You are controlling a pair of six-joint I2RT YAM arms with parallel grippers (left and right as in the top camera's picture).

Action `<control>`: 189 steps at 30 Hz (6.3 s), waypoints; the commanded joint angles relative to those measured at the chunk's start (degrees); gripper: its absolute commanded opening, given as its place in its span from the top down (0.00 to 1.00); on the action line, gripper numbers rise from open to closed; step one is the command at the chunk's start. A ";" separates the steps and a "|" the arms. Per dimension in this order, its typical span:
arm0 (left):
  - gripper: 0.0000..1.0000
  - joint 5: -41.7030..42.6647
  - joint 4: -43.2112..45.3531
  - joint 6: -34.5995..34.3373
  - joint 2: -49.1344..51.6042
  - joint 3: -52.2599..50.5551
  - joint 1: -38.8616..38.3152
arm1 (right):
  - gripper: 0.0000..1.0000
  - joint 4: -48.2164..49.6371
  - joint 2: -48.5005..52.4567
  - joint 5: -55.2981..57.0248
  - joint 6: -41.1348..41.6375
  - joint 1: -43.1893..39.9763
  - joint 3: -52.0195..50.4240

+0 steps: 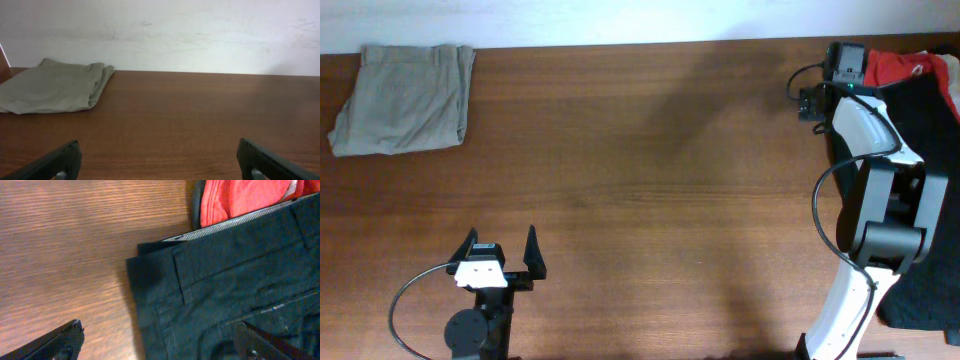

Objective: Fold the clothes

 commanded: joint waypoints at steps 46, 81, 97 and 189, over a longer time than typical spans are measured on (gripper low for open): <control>0.01 0.42 0.00 1.09 -0.26 -0.37 0.17 | 0.96 -5.20 -14.86 -0.96 12.07 -4.63 1.33; 0.01 0.42 0.00 1.09 -0.26 -0.37 0.17 | 0.39 -6.71 -15.02 -32.59 27.76 52.04 1.33; 0.01 0.42 0.00 1.09 -0.26 -0.37 0.17 | 0.01 -41.66 -17.99 -25.05 26.08 10.16 -9.01; 0.01 4.09 4.15 1.07 -0.24 -0.35 0.20 | 0.01 -13.86 -38.38 -29.16 29.92 -3.80 -30.03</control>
